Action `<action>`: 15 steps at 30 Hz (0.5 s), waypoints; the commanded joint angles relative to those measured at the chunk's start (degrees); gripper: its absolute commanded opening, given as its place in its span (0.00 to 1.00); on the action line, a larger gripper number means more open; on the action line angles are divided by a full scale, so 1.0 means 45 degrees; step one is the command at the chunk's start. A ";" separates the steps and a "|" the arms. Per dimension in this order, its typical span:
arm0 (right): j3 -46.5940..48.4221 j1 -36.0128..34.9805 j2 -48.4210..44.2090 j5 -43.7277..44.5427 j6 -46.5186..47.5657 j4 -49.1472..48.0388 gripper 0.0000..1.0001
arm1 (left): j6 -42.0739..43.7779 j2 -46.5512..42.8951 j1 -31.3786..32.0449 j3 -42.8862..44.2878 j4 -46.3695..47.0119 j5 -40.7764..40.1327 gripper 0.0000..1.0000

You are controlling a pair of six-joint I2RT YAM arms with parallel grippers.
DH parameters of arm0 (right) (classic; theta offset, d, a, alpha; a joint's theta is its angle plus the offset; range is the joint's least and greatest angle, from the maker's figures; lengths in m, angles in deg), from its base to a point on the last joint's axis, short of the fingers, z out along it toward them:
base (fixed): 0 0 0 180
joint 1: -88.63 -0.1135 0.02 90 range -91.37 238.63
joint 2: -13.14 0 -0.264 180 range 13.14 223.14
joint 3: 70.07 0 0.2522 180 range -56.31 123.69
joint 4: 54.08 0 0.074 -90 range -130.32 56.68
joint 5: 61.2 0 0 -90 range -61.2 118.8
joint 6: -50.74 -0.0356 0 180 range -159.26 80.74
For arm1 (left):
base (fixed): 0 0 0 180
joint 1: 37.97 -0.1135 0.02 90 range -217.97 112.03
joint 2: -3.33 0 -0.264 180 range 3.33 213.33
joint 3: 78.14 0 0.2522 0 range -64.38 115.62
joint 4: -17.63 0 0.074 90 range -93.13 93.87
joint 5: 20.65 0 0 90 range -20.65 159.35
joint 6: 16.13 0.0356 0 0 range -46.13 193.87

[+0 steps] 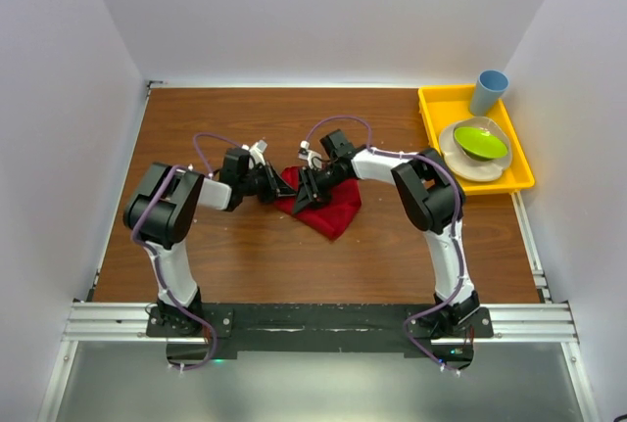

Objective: Fold the napkin, place the utensils inside, and roll it up
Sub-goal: Roll the napkin with the utensil

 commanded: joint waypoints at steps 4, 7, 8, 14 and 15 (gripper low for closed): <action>0.0286 0.0023 -0.1167 0.4215 0.2746 0.4122 0.50 | 0.1305 0.1444 -0.0003 -0.0800 -0.2121 -0.2366 0.00; -0.0201 0.0042 -0.2202 0.5035 0.3078 0.4339 0.55 | 0.1305 0.1464 -0.0003 -0.0722 -0.2219 -0.2327 0.00; -0.0319 0.0042 -0.2400 0.5501 0.3176 0.4378 0.55 | 0.1305 0.1464 -0.0003 -0.0683 -0.2239 -0.2327 0.00; -0.0614 0.0042 -0.3144 0.6794 0.4074 0.4631 0.58 | 0.1324 0.1639 -0.0003 -0.0527 -0.2317 -0.2268 0.00; -0.0555 0.0042 -0.3144 0.7046 0.4250 0.4729 0.59 | 0.1305 0.1659 -0.0003 -0.0527 -0.2337 -0.2268 0.00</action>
